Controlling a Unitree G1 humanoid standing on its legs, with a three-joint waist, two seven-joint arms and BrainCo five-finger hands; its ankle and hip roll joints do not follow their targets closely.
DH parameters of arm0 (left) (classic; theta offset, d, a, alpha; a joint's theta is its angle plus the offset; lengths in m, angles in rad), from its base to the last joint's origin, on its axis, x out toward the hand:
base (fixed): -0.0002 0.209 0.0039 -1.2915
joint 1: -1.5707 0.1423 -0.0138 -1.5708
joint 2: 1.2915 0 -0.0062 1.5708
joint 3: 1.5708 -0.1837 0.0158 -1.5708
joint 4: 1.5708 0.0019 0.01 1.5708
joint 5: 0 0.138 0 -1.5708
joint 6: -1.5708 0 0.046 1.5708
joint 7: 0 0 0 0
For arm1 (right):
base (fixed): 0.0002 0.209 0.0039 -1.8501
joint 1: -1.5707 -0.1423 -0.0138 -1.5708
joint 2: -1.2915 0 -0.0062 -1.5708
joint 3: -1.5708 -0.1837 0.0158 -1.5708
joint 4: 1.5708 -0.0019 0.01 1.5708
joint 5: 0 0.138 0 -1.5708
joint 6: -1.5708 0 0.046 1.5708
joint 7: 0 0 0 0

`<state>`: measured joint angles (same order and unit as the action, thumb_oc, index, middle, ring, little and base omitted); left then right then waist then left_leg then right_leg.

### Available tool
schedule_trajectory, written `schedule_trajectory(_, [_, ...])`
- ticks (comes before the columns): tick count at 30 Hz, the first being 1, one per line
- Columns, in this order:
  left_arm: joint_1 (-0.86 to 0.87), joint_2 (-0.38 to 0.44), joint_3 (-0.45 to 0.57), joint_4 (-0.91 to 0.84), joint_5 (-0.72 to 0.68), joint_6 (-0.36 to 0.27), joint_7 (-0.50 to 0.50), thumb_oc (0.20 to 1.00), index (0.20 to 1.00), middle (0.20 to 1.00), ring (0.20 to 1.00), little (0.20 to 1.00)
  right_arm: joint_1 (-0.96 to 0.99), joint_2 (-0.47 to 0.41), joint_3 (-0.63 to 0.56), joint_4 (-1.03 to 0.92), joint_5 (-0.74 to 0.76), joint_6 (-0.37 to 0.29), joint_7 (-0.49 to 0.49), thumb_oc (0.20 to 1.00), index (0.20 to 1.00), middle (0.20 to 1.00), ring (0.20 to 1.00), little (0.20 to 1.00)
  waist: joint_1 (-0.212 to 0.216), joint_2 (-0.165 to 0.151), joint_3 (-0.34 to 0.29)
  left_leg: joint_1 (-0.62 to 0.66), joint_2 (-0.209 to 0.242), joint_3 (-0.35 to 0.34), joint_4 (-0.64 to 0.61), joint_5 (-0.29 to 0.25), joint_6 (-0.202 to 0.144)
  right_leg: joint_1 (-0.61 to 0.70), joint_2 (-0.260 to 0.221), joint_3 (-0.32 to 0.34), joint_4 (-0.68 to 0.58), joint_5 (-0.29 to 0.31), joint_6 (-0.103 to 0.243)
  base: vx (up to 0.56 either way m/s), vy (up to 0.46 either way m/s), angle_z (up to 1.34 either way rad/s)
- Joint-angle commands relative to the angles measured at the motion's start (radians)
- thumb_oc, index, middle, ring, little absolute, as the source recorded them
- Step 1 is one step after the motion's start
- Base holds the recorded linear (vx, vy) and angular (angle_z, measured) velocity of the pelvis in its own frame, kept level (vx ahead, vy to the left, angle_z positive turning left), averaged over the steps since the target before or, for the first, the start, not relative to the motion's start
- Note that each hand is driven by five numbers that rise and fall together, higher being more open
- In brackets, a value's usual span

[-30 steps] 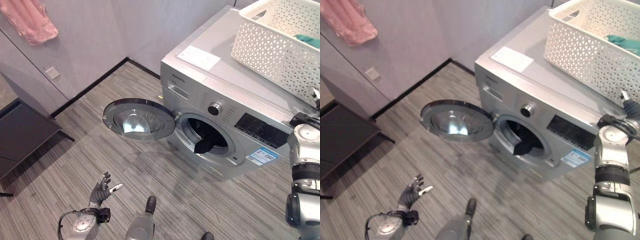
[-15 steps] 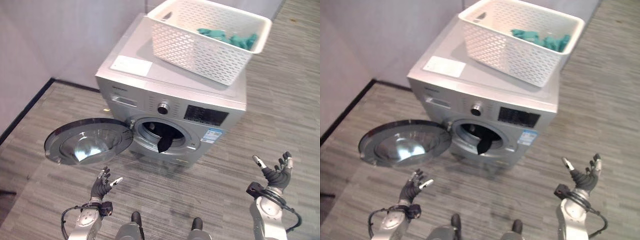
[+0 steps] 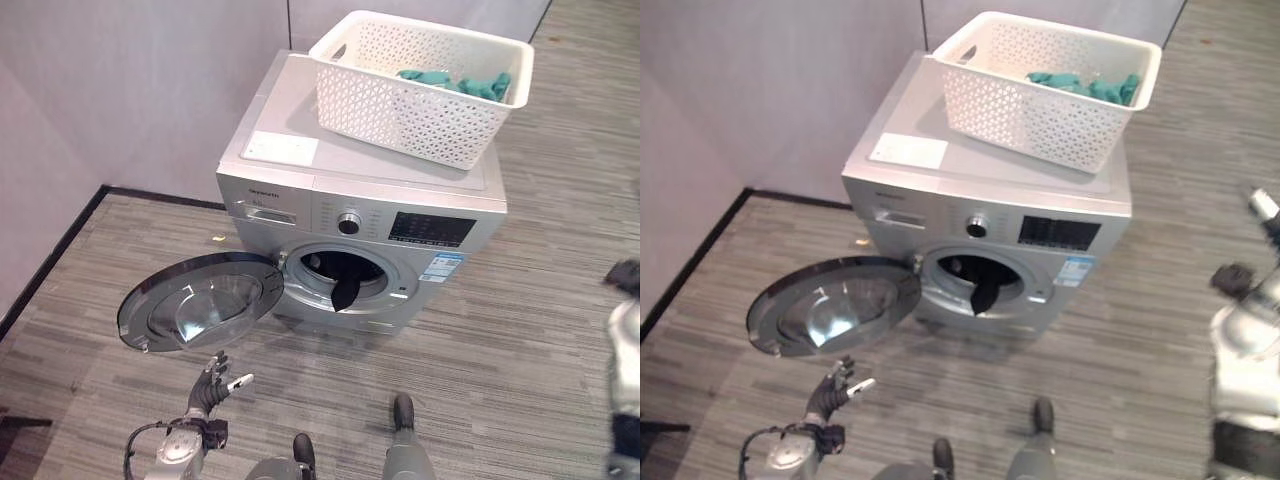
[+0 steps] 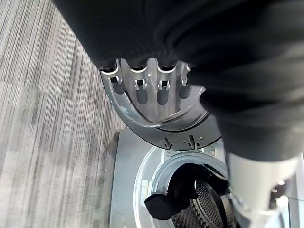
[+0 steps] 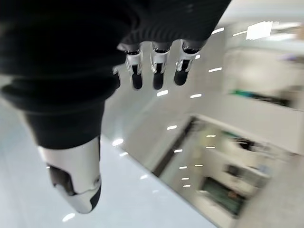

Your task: Grab the laundry basket,head to the washer,open it,put in the laundry and shut it.

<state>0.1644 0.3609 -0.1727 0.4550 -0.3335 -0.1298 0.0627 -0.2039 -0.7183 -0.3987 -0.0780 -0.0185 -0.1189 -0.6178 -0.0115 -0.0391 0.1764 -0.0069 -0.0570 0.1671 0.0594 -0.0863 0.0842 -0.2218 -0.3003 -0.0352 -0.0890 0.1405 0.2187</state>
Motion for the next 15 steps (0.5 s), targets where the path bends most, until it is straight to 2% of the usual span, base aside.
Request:
schedule_trajectory(1, [-0.025,0.04,-0.007,-0.098,0.041,-0.052,-0.006,1.0,1.0,1.0,1.0,1.0,-0.08,-0.087,0.025,0.061,0.0,-0.044,0.033,1.0,1.0,1.0,1.0,1.0,0.023,-0.004,0.012,0.025,0.04,-0.141,0.066,-0.142,-0.015,0.008,0.022,0.06,0.039,0.015,0.013,0.2,-0.209,0.75])
schedule_trajectory(4, [-0.029,0.038,-0.013,-0.079,0.034,-0.052,0.0,1.0,1.0,1.0,1.0,1.0,-0.144,-0.173,0.074,0.091,0.041,-0.056,0.074,1.0,1.0,1.0,1.0,1.0,0.031,-0.021,0.008,0.052,0.054,-0.19,0.062,-0.147,-0.04,-0.013,0.03,0.11,0.054,0.027,0.015,0.24,-0.287,0.81])
schedule_trajectory(5, [-0.036,0.038,-0.023,-0.07,0.024,-0.048,-0.006,1.0,1.0,1.0,1.0,1.0,-0.171,-0.218,0.098,0.107,0.067,-0.059,0.105,1.0,1.0,1.0,1.0,1.0,0.033,-0.034,-0.001,0.064,0.062,-0.214,0.058,-0.15,-0.058,-0.001,0.035,0.121,0.063,0.01,0.01,0.26,-0.321,0.82])
schedule_trajectory(6, [-0.036,0.033,-0.025,-0.069,0.023,-0.048,-0.008,1.0,1.0,1.0,1.0,1.0,-0.18,-0.23,0.109,0.111,0.076,-0.06,0.116,1.0,1.0,1.0,1.0,1.0,0.023,-0.034,-0.003,0.072,0.067,-0.23,0.054,-0.149,-0.064,0.009,0.035,0.115,0.075,0.003,0.008,0.39,-0.525,0.52])
schedule_trajectory(7, [-0.035,0.021,-0.041,-0.052,0.005,-0.045,-0.008,1.0,1.0,1.0,1.0,1.0,-0.222,-0.312,0.153,0.136,0.115,-0.058,0.165,1.0,1.0,1.0,1.0,1.0,0.024,-0.06,-0.03,0.102,0.124,-0.247,0.062,-0.153,-0.102,0.029,0.054,0.099,0.113,-0.023,-0.003,0.43,-0.731,0.78])
schedule_trajectory(8, [-0.029,0.013,-0.049,-0.065,-0.035,-0.044,-0.012,1.0,1.0,1.0,1.0,1.0,-0.303,-0.384,0.246,0.156,0.164,-0.06,0.218,1.0,1.0,1.0,1.0,1.0,0.014,-0.062,-0.031,0.059,0.201,-0.259,0.184,-0.068,-0.141,0.058,0.108,0.059,0.162,-0.071,-0.049,0.39,-0.661,0.71])
schedule_trajectory(9, [-0.029,0.012,-0.048,-0.065,-0.035,-0.044,-0.012,1.0,1.0,1.0,1.0,1.0,-0.308,-0.385,0.251,0.158,0.165,-0.061,0.218,1.0,1.0,1.0,1.0,1.0,0.009,-0.059,-0.035,0.057,0.203,-0.262,0.186,-0.073,-0.141,0.059,0.11,0.055,0.162,-0.076,-0.048,0.17,-0.493,1.02])
schedule_trajectory(10, [-0.033,0.022,-0.05,-0.084,-0.048,-0.038,-0.017,1.0,1.0,1.0,1.0,1.0,-0.357,-0.445,0.291,0.174,0.186,-0.057,0.234,1.0,1.0,1.0,1.0,1.0,0.01,-0.07,-0.022,-0.034,0.225,-0.27,0.359,0.007,-0.139,0.079,0.124,0.037,0.171,-0.086,-0.081,0.02,-0.271,0.68])
schedule_trajectory(11, [-0.027,0.026,-0.053,-0.096,-0.055,-0.032,-0.021,1.0,1.0,1.0,1.0,1.0,-0.389,-0.472,0.325,0.178,0.215,-0.056,0.247,1.0,1.0,1.0,1.0,1.0,0.009,-0.085,-0.013,-0.1,0.236,-0.257,0.462,0.052,-0.124,0.1,0.134,0.016,0.165,-0.094,-0.107,0.0,-0.376,0.5])
schedule_trajectory(12, [-0.023,0.026,-0.052,-0.1,-0.055,-0.028,-0.024,1.0,1.0,1.0,1.0,1.0,-0.407,-0.489,0.352,0.198,0.239,-0.058,0.254,1.0,1.0,1.0,1.0,1.0,0.008,-0.094,-0.01,-0.136,0.265,-0.223,0.495,0.084,-0.116,0.121,0.142,-0.006,0.156,-0.107,-0.124,0.01,-0.286,0.23])
schedule_trajectory(15, [-0.02,0.044,-0.051,-0.108,-0.039,-0.021,-0.062,1.0,1.0,1.0,1.0,1.0,-0.384,-0.572,0.35,0.234,0.246,-0.038,0.29,1.0,1.0,1.0,1.0,1.0,0.008,-0.104,-0.019,-0.149,0.295,-0.108,0.315,0.073,-0.137,0.169,0.135,-0.063,0.132,-0.135,-0.122,0.07,-0.122,0.52])
